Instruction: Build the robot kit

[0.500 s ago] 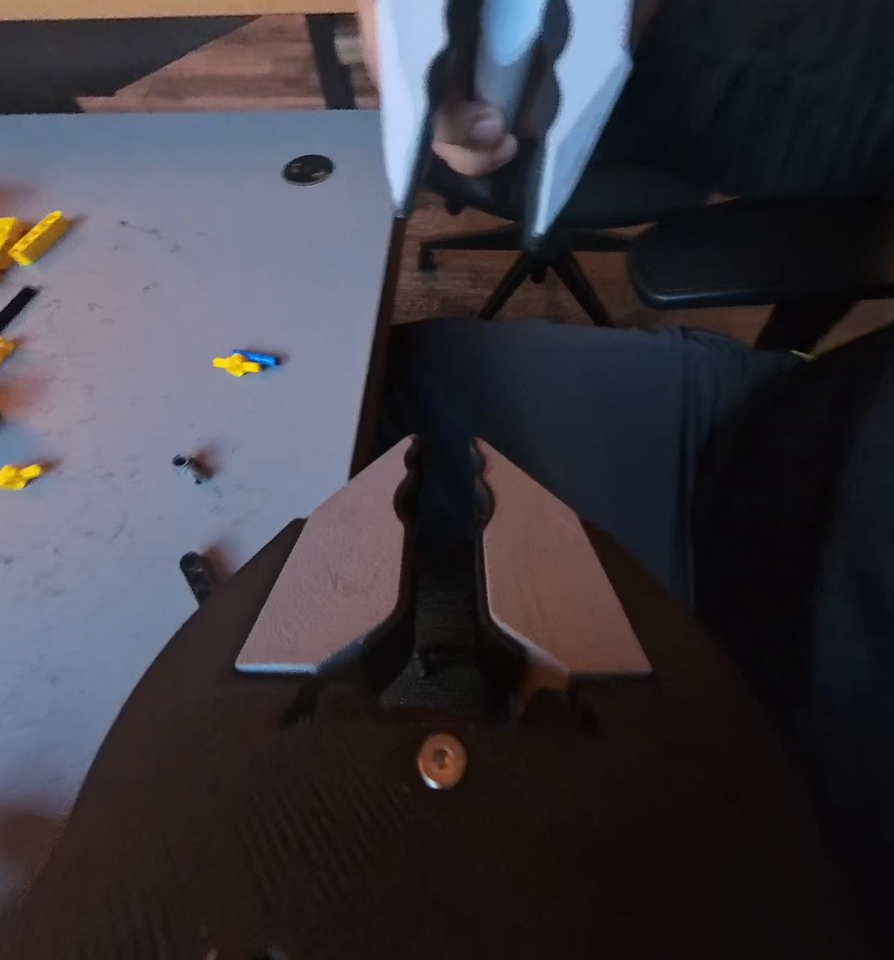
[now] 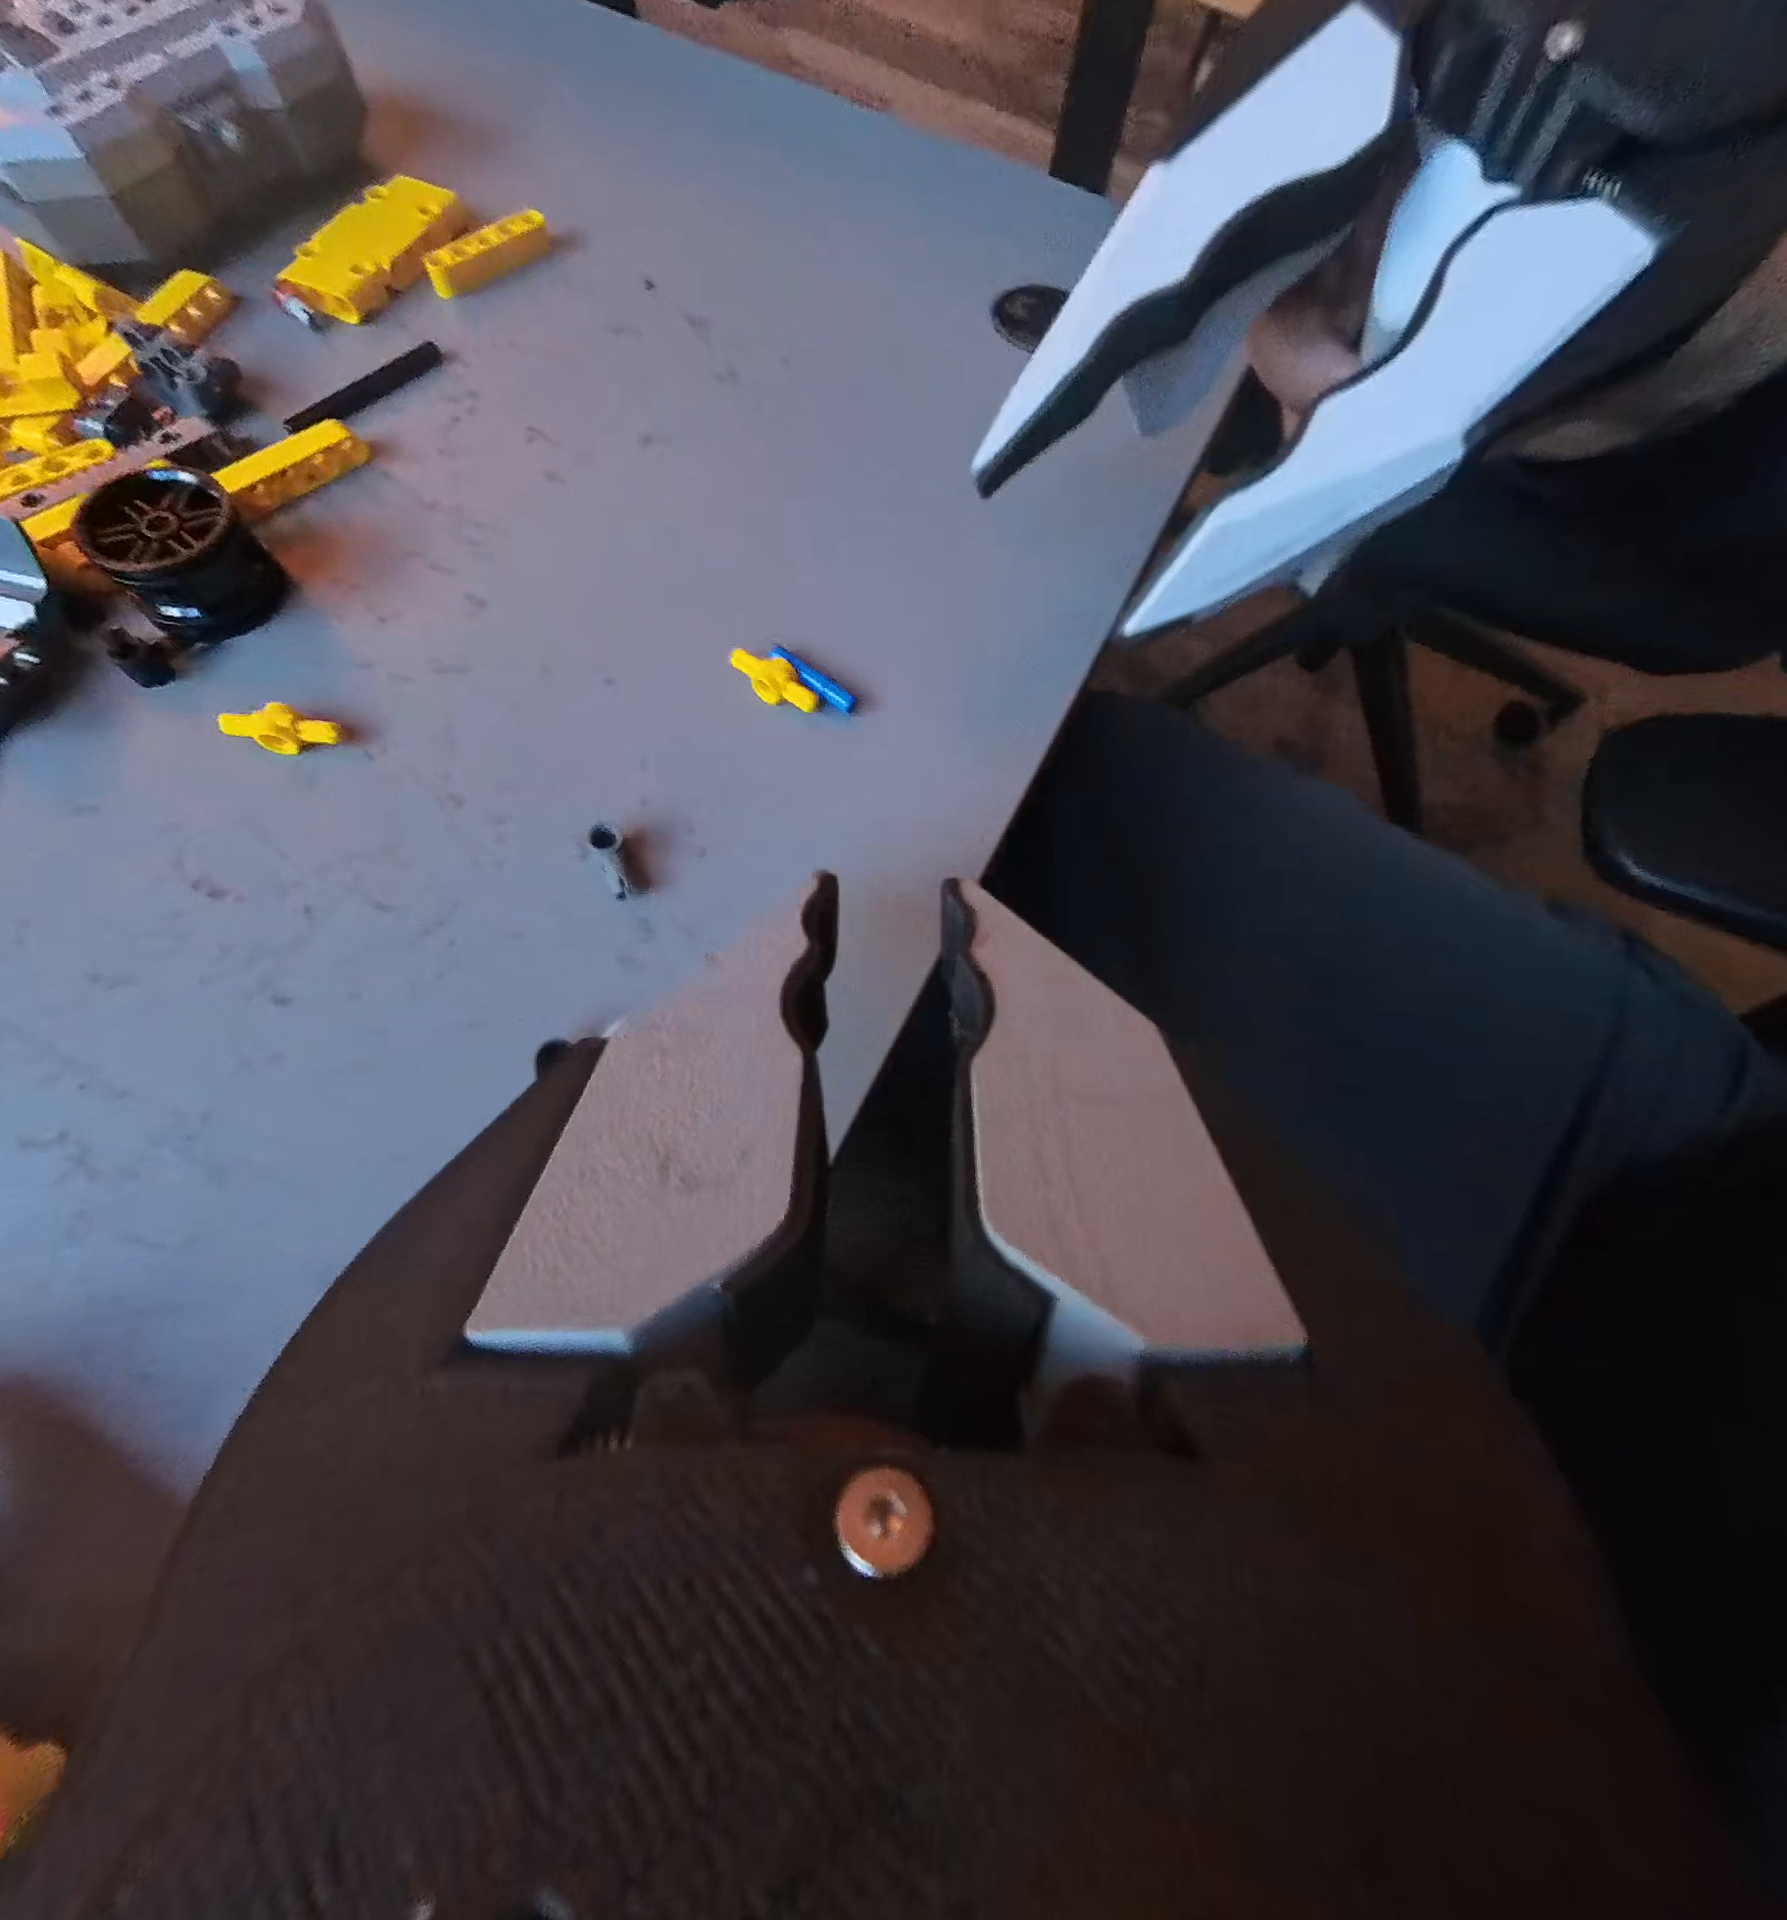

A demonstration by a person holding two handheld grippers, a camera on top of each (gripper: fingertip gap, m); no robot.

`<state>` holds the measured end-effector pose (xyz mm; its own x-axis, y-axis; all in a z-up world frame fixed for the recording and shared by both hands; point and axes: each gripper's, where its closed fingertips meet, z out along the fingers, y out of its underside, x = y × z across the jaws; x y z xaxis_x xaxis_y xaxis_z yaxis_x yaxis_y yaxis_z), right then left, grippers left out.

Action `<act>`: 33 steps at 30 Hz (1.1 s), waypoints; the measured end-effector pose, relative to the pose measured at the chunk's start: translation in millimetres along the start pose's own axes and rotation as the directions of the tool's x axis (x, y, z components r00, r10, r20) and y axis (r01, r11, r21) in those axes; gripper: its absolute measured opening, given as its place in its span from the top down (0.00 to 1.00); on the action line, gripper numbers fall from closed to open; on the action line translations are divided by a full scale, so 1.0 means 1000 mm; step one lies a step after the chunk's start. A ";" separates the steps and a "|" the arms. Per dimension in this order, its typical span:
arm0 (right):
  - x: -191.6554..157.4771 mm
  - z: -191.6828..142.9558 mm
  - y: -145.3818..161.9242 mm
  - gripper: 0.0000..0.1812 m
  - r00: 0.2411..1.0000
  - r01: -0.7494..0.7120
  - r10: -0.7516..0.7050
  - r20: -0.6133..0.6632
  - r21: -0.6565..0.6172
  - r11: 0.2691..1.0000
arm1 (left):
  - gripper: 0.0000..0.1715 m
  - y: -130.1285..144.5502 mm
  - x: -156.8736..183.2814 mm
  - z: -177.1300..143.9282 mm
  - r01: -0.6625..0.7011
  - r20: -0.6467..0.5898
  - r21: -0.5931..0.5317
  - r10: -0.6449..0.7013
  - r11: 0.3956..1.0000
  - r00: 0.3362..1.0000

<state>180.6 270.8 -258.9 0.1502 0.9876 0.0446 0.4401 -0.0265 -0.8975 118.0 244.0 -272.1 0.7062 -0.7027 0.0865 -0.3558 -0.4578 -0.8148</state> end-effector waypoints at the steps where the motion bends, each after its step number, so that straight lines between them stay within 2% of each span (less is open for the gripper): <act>1: 0.002 0.002 0.000 0.77 1.000 -0.014 0.014 -0.004 -0.005 1.000 | 0.90 -0.004 -0.002 0.001 0.001 0.004 -0.004 -0.001 1.000 1.000; 6: 0.006 0.008 0.005 0.79 0.998 -0.069 0.069 -0.012 -0.017 0.997 | 0.89 -0.025 -0.014 0.010 -0.075 0.020 -0.022 0.075 0.997 0.997; 9: 0.012 0.008 0.006 0.80 0.994 -0.112 0.112 -0.019 -0.005 0.994 | 0.86 -0.029 -0.011 0.021 -0.151 -0.076 -0.108 0.143 0.983 0.987; 15: 0.013 0.004 0.003 0.81 0.988 -0.153 0.153 0.000 -0.002 0.988 | 0.84 -0.029 -0.020 0.046 -0.334 -0.134 -0.197 0.312 0.922 0.940; 19: 0.013 0.004 0.005 0.80 0.989 -0.150 0.150 -0.004 -0.011 0.989 | 0.83 -0.017 -0.024 0.054 -0.351 -0.173 -0.279 0.313 0.894 0.934; 26: 0.017 0.008 0.005 0.80 0.995 -0.103 0.103 -0.007 -0.038 0.994 | 0.92 -0.015 -0.023 0.053 -0.332 -0.176 -0.280 0.292 0.901 0.940; 33: 0.019 0.017 -0.004 0.81 1.000 0.015 -0.013 0.018 -0.114 0.993 | 0.93 -0.012 -0.030 0.046 -0.309 -0.147 -0.292 0.276 0.905 0.950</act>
<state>166.6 292.3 -261.9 0.1282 0.9906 0.0482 0.5401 -0.0290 -0.8411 129.1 295.6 -291.7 0.4822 -0.8741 -0.0587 -0.7190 -0.3565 -0.5966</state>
